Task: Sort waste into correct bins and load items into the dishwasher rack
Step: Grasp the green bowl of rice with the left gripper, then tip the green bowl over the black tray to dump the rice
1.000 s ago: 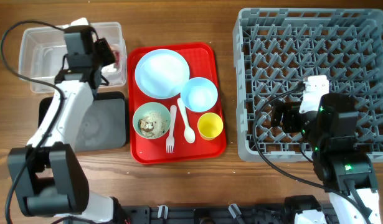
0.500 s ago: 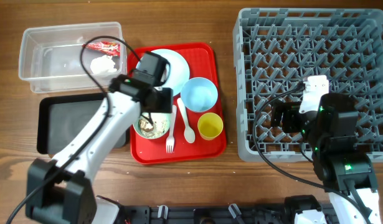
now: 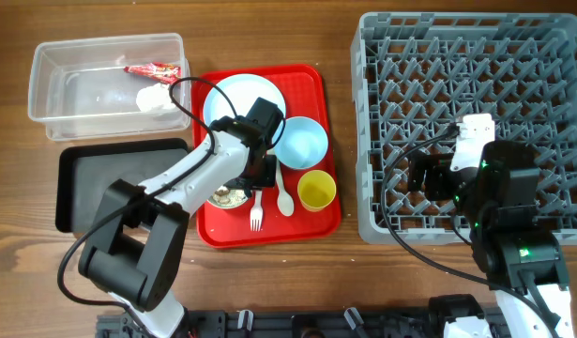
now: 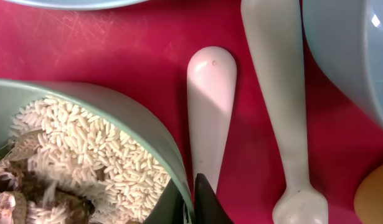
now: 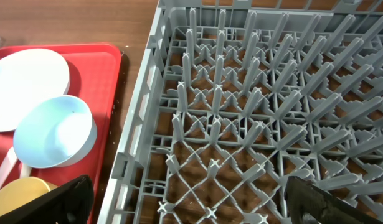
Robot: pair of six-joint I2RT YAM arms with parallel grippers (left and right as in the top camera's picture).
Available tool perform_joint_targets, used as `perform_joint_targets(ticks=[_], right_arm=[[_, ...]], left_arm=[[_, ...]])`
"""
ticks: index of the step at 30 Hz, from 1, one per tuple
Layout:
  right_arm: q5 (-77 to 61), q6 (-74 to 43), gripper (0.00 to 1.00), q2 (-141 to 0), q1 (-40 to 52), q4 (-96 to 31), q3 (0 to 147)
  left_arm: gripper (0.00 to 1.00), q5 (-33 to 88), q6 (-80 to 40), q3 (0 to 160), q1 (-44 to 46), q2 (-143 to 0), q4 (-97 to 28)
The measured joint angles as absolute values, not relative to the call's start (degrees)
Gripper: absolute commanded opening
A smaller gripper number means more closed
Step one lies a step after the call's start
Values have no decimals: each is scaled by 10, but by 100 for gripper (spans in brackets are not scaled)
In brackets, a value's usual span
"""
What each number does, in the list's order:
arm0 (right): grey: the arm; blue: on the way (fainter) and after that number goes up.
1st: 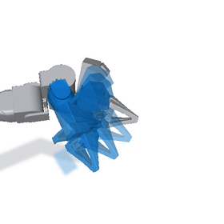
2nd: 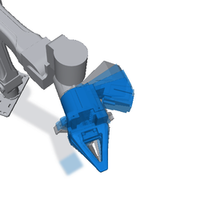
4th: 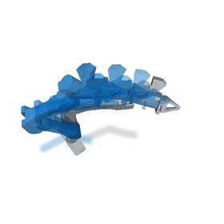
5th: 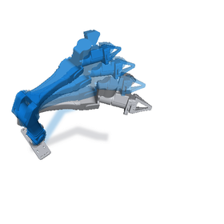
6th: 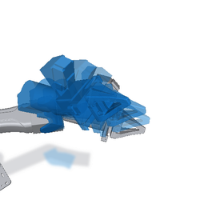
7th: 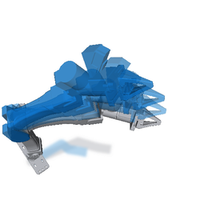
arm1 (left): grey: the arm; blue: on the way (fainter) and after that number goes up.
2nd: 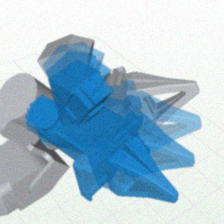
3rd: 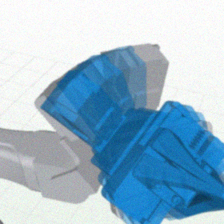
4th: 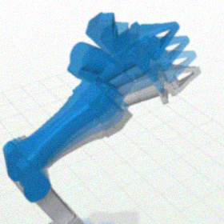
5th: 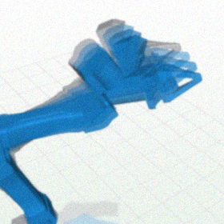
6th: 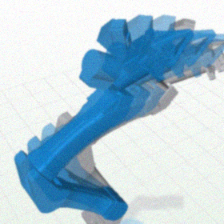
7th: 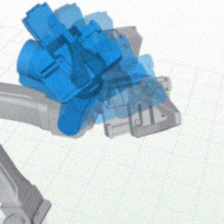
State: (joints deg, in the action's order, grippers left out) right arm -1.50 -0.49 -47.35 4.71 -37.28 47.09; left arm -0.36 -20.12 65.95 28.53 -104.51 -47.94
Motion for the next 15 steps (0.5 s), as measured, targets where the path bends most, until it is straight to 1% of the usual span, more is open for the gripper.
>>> perform_joint_targets(ticks=[5,10,11,12,15], right_arm=[[-15,-5,100,-474,47,-373,471],[-15,-5,100,-474,47,-373,471],[-15,-5,100,-474,47,-373,471],[-15,-5,100,-474,47,-373,471],[-15,-5,100,-474,47,-373,471]], left_arm=[[4,-8,-201,667,285,-1032,-508],[4,14,-192,689,262,-938,-548],[4,23,-182,697,218,-879,-558],[4,36,-170,700,193,-858,-558],[4,161,-99,700,59,-843,-564]])
